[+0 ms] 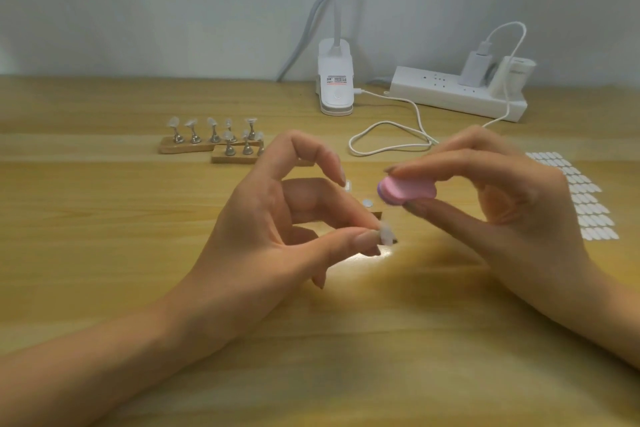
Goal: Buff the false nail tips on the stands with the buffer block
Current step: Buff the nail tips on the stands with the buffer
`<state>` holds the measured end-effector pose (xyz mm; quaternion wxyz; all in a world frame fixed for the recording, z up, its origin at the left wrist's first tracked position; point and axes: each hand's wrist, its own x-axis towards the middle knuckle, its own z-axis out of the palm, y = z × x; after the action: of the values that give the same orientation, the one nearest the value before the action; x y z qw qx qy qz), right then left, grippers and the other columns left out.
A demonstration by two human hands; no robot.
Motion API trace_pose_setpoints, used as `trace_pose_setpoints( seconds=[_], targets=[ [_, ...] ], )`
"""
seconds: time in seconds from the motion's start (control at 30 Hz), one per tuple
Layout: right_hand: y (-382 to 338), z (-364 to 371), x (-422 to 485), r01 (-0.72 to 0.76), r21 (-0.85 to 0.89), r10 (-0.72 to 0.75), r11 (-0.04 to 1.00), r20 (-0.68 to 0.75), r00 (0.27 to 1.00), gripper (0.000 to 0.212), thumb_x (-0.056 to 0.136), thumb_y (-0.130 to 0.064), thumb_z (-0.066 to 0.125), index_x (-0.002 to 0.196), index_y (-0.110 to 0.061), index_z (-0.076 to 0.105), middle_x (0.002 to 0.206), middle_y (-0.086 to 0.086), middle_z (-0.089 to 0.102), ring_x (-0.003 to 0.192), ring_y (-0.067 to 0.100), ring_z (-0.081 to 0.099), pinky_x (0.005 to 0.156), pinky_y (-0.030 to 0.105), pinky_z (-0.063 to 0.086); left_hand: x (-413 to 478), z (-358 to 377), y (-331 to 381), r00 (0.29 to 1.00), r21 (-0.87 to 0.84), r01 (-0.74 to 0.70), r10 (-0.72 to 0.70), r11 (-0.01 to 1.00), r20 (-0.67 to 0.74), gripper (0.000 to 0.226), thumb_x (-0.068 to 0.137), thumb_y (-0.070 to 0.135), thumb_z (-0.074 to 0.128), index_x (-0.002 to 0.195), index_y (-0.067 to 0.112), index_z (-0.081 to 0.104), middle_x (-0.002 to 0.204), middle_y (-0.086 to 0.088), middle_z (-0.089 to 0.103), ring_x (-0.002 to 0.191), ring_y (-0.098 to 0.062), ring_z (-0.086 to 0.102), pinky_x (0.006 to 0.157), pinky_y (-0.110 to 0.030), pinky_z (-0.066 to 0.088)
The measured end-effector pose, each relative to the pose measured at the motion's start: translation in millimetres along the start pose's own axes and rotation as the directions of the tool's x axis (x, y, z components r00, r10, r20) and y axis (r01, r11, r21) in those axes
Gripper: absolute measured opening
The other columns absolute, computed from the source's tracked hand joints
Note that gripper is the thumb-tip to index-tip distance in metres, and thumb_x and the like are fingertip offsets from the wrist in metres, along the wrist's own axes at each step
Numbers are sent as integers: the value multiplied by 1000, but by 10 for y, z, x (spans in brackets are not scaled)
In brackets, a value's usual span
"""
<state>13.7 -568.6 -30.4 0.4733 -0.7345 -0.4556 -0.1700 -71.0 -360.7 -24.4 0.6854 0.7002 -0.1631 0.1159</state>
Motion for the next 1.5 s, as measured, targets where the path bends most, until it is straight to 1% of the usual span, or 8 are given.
trace_pose_setpoints(
  seconds=[0.17,0.3,0.53,0.8,1.0,1.27,1.4,1.5],
  targets=[
    [15,2,-19,1,-21,-1,1000,19,1000,23,88,-23,72,111,-24,69,100,6,66,93,23,64,83,36,50,18,-24,-8,998,99,-22,27,995,-48,35,75,25,78,101,34,57,86,2,77,82,-23,72,57,-55,51],
    [-4,42,-41,-1,0,1,1000,42,999,23,88,-23,71,111,-22,70,99,8,67,93,24,65,84,36,50,27,-30,-26,997,45,5,-2,999,-72,32,76,22,80,98,32,59,86,-1,77,77,-12,72,45,-23,46],
    [-2,27,-44,-17,41,16,999,30,999,23,88,-24,70,111,-23,70,102,6,68,96,27,63,80,42,50,41,-52,-89,995,59,5,1,998,-97,43,69,20,83,103,32,59,75,-1,74,89,-18,75,47,-23,52],
    [-183,105,-15,119,-26,-116,993,85,990,20,90,-19,68,110,-24,68,107,-3,65,101,15,66,89,27,50,45,-31,-95,997,102,6,1,995,-72,48,68,23,85,108,33,60,69,2,71,51,-11,60,45,-23,49],
    [-202,120,-14,162,-70,-154,984,99,983,20,88,-18,70,107,-21,70,100,-4,66,97,9,66,89,20,49,47,-27,-85,998,119,9,-2,993,-61,48,73,22,80,114,34,58,72,0,71,59,-9,64,42,-22,47],
    [-110,60,-18,102,-20,-100,995,54,993,21,88,-15,72,109,-19,70,104,1,65,97,18,67,86,30,52,12,-23,-88,997,142,10,0,990,-74,44,71,24,80,106,35,56,75,0,74,55,-18,63,42,-23,47],
    [-115,61,-1,36,22,-37,999,18,999,22,86,-20,72,108,-22,69,103,2,67,97,20,66,86,35,51,17,-9,-70,997,170,-15,28,985,-70,41,73,24,80,104,34,56,75,3,74,55,-6,63,43,-21,48],
    [-206,151,-17,94,1,-94,996,86,992,20,88,-21,71,108,-23,71,103,-3,65,98,13,66,88,25,49,10,3,-66,997,184,-16,29,983,-66,39,73,27,79,104,33,55,73,2,73,51,-5,60,43,-20,46]
  ],
)
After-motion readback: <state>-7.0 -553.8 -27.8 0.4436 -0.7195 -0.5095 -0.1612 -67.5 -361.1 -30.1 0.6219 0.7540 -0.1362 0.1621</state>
